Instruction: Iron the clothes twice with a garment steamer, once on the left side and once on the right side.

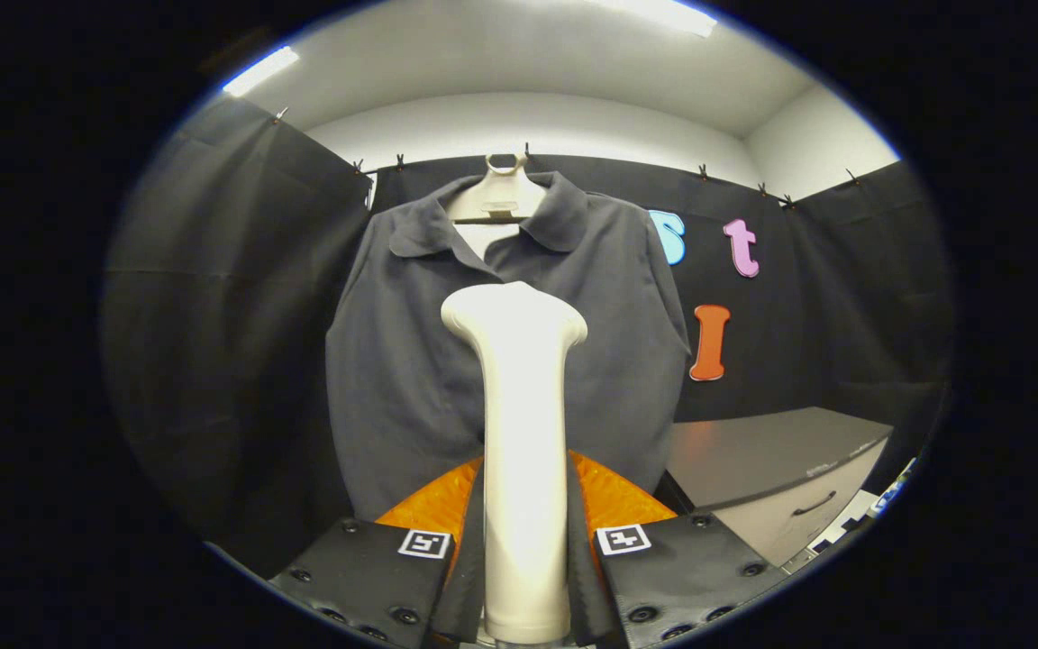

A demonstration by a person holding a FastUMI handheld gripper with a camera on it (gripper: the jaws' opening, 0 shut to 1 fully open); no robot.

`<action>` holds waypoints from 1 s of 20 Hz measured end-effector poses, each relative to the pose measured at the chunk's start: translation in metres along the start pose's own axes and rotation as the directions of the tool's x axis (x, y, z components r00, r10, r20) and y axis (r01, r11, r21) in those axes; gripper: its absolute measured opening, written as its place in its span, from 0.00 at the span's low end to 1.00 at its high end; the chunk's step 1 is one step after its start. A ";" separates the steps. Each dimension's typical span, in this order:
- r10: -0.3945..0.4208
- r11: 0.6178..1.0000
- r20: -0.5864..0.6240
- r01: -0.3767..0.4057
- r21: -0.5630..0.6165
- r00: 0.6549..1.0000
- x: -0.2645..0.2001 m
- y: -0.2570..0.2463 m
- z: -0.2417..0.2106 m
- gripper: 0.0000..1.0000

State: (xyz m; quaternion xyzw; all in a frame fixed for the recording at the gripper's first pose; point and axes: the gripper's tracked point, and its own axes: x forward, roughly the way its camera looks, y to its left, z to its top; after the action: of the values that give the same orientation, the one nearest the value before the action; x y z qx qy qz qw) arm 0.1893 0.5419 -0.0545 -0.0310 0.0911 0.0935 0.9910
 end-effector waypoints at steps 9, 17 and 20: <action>0.090 0.988 0.051 -0.083 -0.132 0.995 0.044 0.076 0.052 0.45; 0.082 0.980 -0.036 -0.087 -0.180 0.996 0.067 0.089 0.018 0.45; 0.084 0.979 -0.035 -0.089 -0.186 0.996 0.066 0.090 0.016 0.45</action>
State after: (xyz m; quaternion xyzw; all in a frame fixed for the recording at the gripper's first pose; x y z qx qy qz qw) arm 0.2387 0.6429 -0.0554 -0.1213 0.0966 0.1443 0.9773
